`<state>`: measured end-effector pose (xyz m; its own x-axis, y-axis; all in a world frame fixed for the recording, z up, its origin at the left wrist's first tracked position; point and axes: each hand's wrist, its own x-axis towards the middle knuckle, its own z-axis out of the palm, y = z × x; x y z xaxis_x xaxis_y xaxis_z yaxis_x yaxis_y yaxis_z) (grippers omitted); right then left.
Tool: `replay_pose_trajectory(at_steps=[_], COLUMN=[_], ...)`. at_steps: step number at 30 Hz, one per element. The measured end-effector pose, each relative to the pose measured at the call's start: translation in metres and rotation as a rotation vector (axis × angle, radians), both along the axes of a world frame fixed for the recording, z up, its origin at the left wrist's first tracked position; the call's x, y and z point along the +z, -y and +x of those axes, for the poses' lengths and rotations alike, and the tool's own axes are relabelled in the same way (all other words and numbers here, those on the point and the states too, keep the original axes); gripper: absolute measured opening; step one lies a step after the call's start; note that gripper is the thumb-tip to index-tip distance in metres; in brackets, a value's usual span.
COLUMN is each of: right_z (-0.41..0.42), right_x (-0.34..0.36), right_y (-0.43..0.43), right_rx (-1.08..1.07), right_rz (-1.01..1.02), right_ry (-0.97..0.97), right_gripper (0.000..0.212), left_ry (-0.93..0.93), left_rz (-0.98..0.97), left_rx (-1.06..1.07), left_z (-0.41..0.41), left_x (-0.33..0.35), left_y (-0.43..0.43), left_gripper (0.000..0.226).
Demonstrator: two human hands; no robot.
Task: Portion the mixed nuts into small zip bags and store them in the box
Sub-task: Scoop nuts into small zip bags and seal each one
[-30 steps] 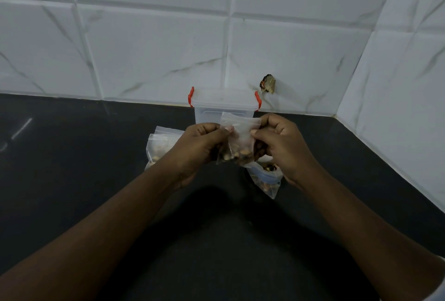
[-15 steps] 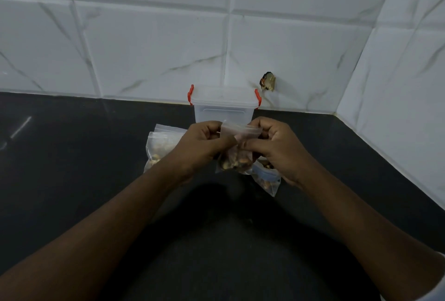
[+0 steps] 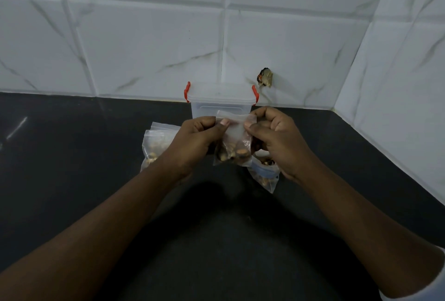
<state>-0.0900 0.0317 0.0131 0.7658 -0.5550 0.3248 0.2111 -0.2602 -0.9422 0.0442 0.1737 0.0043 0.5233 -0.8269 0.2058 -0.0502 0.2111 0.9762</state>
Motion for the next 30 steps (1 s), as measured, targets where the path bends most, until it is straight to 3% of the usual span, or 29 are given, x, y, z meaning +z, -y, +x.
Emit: replay_pose_trajectory(at_steps=[13,22,30], right_z=[0.0011,0.0007,-0.0009], right_x=[-0.0033,-0.0003,-0.0007], right_y=[0.0047,0.0047,0.0064], right_rx=[0.009,0.037,0.037], right_rz=[0.015,0.210,0.152], right_ry=[-0.066,-0.066,-0.079], right_gripper=[0.006,0.013,0.015], left_ry=[-0.019,0.047,0.057], left_rz=[-0.010,0.016,0.016], left_rx=[-0.001,0.011,0.028], left_z=[-0.0013,-0.0002,0.0028], left_x=[0.0001,0.0004,-0.0006], left_y=[-0.0016,-0.0028,-0.0024], left_gripper=[0.028,0.029,0.027])
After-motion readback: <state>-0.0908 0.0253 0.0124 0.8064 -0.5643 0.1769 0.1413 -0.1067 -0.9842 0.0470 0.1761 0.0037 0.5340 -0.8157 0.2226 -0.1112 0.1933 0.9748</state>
